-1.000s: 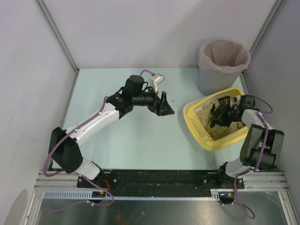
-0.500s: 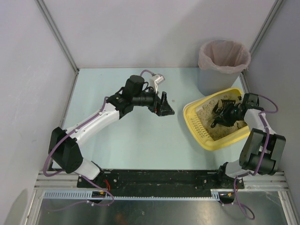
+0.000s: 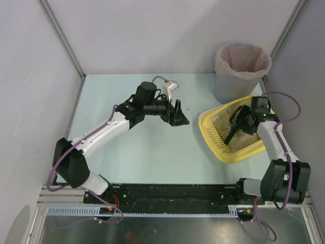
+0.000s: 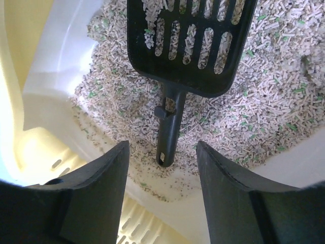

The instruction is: Clean the litter box

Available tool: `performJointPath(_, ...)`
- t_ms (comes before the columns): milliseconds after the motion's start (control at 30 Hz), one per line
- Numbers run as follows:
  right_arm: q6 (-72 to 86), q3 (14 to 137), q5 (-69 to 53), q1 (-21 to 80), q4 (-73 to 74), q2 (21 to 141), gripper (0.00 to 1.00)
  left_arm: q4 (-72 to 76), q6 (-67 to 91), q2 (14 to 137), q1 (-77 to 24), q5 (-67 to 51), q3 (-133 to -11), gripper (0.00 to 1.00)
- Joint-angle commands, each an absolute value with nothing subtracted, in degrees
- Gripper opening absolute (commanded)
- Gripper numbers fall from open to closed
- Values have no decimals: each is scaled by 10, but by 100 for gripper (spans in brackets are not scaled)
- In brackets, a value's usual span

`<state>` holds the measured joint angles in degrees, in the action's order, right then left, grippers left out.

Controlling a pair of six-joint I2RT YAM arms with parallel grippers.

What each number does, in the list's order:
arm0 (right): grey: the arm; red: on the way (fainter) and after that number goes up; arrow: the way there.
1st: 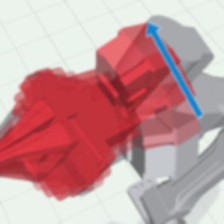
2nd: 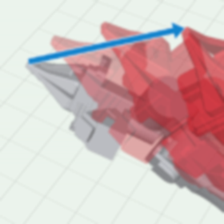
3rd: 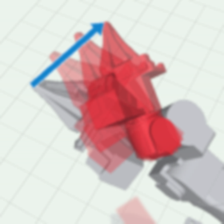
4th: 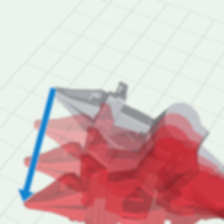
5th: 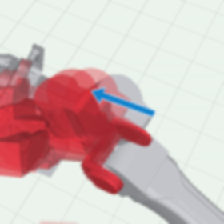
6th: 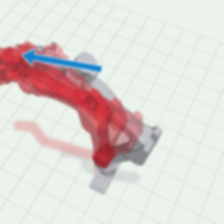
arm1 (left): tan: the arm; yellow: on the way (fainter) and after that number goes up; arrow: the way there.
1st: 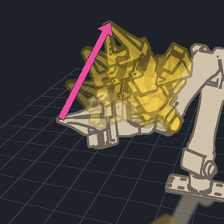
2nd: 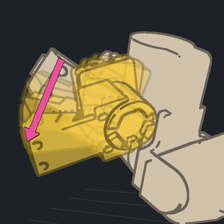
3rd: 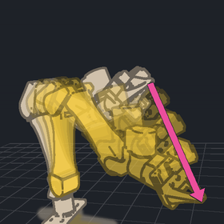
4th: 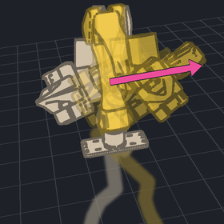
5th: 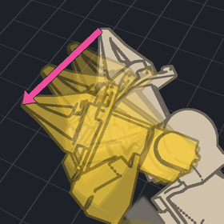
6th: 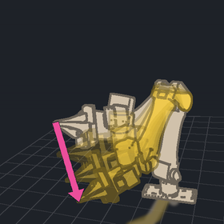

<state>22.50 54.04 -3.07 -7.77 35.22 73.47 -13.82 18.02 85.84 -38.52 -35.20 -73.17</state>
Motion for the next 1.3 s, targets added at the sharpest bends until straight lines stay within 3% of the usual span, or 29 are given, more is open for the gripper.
performJointPath(0,274,562,136,-19,353,735,58,-119,185,848,-388,-364,-733,92)
performJointPath(467,300,561,163,10,291,850,50,-119,181,844,-390,-359,-733,92)
performJointPath(833,301,562,193,33,291,893,51,-119,181,847,-390,-358,-732,92)
performJointPath(1067,295,562,193,28,294,888,12,-120,179,848,-390,-355,-732,92)
performJointPath(1267,252,562,121,-30,322,851,0,-120,180,849,-389,-356,-731,92)
